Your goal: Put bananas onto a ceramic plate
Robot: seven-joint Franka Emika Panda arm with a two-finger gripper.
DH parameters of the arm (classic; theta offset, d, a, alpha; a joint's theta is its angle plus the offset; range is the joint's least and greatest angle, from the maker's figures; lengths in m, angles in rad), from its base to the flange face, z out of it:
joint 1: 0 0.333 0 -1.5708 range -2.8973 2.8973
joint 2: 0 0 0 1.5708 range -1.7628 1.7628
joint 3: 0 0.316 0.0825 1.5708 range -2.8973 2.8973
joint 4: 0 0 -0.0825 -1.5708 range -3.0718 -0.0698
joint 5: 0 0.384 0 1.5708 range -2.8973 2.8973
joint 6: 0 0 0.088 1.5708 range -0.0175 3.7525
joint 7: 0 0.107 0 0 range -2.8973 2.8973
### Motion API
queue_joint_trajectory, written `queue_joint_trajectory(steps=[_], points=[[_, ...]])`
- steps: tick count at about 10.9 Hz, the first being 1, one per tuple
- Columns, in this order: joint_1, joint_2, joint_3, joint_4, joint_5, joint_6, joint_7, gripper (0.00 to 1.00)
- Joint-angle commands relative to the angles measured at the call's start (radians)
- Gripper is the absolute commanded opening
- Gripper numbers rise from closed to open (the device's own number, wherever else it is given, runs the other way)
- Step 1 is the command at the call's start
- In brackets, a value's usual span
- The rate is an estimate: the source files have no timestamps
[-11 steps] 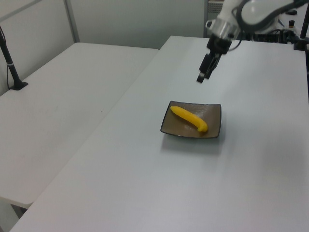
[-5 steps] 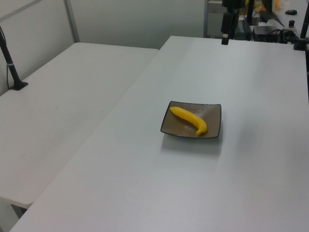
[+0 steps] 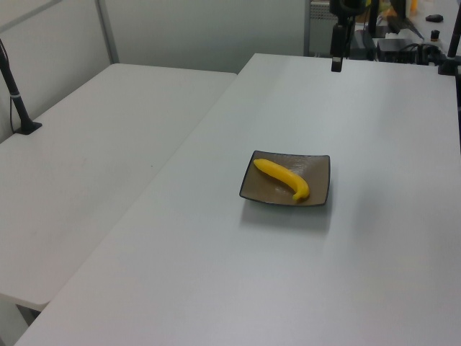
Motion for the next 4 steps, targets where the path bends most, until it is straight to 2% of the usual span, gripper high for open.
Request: queue_joint_trajectory(steps=[1, 4], points=[[0.011, -0.002, -0.004, -0.035, -0.017, 0.048, -0.007, 1.0], [0.013, -0.001, -0.004, -0.042, 0.0, 0.056, -0.007, 1.0]])
